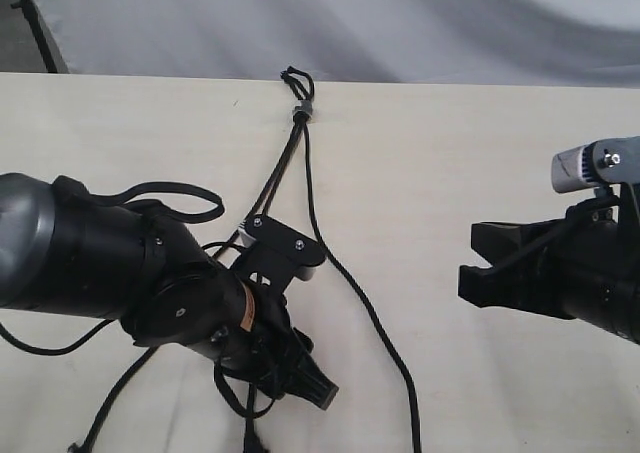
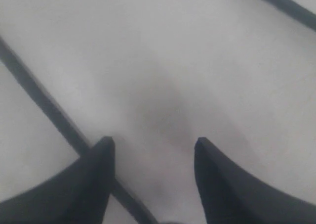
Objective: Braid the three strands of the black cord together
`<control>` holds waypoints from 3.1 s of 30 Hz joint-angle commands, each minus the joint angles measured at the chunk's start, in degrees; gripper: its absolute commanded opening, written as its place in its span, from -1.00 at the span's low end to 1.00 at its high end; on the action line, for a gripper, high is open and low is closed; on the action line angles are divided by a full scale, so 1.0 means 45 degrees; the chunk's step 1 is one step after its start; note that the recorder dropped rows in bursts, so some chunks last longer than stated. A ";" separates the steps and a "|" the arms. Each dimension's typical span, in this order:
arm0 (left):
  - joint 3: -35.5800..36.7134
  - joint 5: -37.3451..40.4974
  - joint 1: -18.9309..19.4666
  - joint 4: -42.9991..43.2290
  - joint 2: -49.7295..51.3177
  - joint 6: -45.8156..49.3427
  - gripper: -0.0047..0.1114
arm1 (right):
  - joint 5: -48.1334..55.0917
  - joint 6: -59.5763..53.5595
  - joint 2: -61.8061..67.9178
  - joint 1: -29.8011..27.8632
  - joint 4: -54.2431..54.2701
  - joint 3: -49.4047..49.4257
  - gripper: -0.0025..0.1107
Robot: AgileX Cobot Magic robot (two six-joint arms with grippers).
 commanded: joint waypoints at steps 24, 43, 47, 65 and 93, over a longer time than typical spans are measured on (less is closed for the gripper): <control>-0.0310 0.0198 0.1202 0.0445 0.0959 -0.0580 -0.21 | -0.0163 -0.0147 0.0042 0.0007 -0.0089 -0.0054 -0.96; -0.0310 0.1004 0.4852 0.3590 -0.0715 0.0577 -0.92 | -0.0140 -0.0147 0.0042 0.0007 -0.0089 -0.0054 -0.96; -0.0310 0.1004 0.5362 0.3339 0.0508 0.0577 -0.92 | -0.0140 -0.0147 0.0042 0.0007 -0.0089 -0.0054 -0.96; -0.0612 0.1977 0.1231 -0.0552 -0.0535 0.2852 -0.92 | -0.0084 -0.0155 0.0042 0.0007 -0.0089 -0.0031 -0.96; 0.3167 -0.1421 0.6504 -0.0264 -0.2921 0.2219 -0.92 | -0.0173 -0.0233 0.0042 0.0007 -0.0089 -0.0031 -0.96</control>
